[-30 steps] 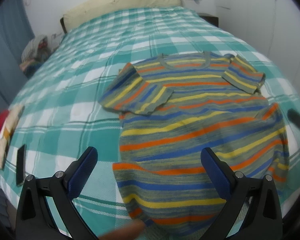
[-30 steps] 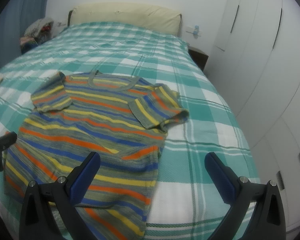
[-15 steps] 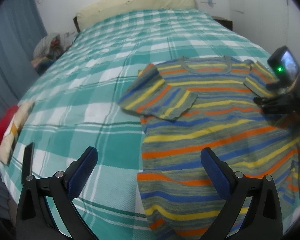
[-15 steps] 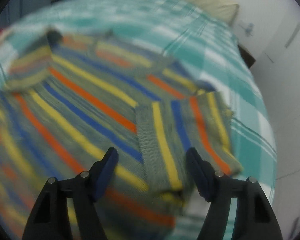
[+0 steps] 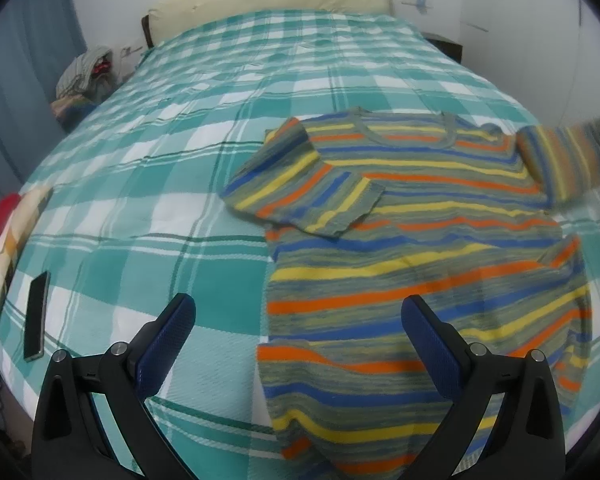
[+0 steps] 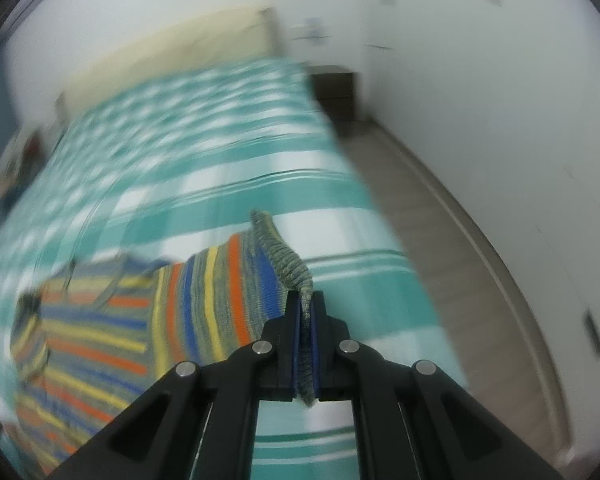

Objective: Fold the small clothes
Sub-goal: 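Grasp the folded sleeve cuff with the right gripper and lift it outward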

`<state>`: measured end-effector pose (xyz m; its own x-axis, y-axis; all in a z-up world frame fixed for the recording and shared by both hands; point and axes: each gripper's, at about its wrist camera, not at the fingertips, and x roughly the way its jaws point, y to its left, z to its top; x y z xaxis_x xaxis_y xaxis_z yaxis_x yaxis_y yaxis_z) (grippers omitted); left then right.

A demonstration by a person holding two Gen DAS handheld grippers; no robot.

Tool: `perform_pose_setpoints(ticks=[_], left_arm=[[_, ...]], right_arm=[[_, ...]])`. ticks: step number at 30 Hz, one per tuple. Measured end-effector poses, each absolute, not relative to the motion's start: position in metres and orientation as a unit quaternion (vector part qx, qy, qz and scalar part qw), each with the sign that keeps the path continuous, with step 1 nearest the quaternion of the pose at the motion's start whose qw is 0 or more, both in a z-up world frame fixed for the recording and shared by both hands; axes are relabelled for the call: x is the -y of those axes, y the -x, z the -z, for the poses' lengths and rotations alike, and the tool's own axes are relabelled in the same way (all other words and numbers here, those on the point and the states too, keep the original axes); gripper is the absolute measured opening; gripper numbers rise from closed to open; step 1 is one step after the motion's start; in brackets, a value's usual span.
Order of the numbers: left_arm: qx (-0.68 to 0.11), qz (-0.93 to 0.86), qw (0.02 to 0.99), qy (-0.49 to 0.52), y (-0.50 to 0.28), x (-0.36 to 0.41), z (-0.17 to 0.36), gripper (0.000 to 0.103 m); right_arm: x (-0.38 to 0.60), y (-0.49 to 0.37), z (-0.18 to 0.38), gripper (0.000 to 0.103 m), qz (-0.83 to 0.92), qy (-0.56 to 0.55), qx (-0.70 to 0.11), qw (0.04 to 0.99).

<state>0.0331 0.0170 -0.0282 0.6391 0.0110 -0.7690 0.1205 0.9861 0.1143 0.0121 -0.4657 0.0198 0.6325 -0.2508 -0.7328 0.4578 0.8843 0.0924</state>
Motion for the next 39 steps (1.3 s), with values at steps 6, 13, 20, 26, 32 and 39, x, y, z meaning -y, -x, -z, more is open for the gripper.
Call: perform_pose_setpoints(ticks=[6, 13, 20, 26, 32, 39], left_arm=[[-0.434, 0.036, 0.897, -0.071, -0.035, -0.015, 0.034, 0.103], [-0.425, 0.046, 0.901, -0.073, -0.031, -0.013, 0.029, 0.103], [-0.427, 0.040, 0.900, -0.073, -0.031, -0.016, 0.031, 0.103], [-0.427, 0.026, 0.901, -0.076, -0.036, -0.025, 0.034, 0.103], [-0.418, 0.026, 0.906, -0.064, -0.056, -0.057, 0.012, 0.103], [-0.407, 0.105, 0.875, -0.239, -0.098, -0.001, 0.020, 0.103]], right_arm=[[0.512, 0.026, 0.011, 0.004, 0.196, -0.269, -0.374, 0.865], [0.521, 0.037, 0.045, 0.003, 0.247, -0.231, -0.447, 0.828], [0.524, 0.037, 0.074, 0.003, 0.249, -0.217, -0.485, 0.810], [0.528, 0.036, 0.079, 0.003, 0.255, -0.227, -0.490, 0.802], [0.531, 0.037, 0.077, 0.016, 0.271, -0.233, -0.491, 0.794], [0.530, 0.069, 0.027, 0.062, 0.303, -0.227, -0.425, 0.822]])
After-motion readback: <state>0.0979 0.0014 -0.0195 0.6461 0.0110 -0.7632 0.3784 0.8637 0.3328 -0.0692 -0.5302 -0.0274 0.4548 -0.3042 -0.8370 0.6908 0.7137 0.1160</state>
